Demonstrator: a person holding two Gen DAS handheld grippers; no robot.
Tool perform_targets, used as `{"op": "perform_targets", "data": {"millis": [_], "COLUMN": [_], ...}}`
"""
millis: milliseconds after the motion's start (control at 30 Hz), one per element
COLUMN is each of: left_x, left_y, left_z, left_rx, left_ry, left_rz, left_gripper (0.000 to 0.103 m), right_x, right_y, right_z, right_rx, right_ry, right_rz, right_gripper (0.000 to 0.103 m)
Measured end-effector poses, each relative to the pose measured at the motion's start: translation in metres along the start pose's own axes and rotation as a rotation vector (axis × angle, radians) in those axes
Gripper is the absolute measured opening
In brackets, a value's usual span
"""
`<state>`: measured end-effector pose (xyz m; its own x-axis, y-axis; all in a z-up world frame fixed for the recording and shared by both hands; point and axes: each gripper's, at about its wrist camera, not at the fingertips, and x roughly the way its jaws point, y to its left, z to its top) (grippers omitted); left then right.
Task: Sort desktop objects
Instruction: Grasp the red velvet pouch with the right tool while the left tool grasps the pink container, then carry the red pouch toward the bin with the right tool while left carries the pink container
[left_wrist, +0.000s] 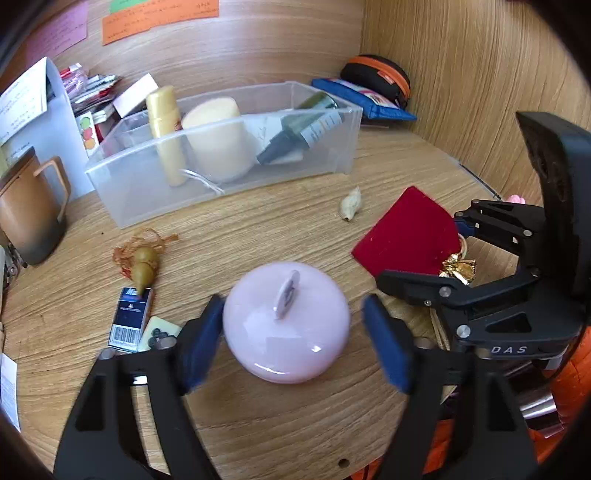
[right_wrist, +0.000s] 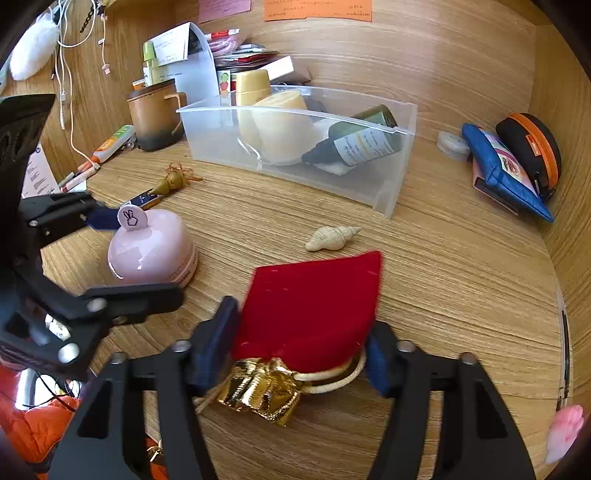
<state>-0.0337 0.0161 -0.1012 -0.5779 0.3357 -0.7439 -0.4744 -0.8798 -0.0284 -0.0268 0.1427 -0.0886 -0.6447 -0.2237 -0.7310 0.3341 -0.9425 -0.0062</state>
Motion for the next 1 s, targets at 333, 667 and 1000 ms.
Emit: {"op": "perform_targets", "data": {"millis": [333, 667, 1000], "left_x": [0.004, -0.009, -0.027], "left_y": [0.001, 0.01, 0.02], "left_z": [0.002, 0.012, 0.025], "left_rx": [-0.021, -0.065, -0.085], "left_ry": [-0.017, -0.059, -0.113], "left_rz": [-0.022, -0.054, -0.032], "left_gripper": [0.063, 0.063, 0.063], "right_x": [-0.002, -0.018, -0.033], "right_y": [-0.006, -0.012, -0.01], "right_z": [0.002, 0.013, 0.034], "right_rx": [0.029, 0.049, 0.016], "right_ry": [-0.021, -0.063, -0.109], "right_rz": [0.009, 0.002, -0.015], "right_gripper": [0.021, 0.02, 0.02]}}
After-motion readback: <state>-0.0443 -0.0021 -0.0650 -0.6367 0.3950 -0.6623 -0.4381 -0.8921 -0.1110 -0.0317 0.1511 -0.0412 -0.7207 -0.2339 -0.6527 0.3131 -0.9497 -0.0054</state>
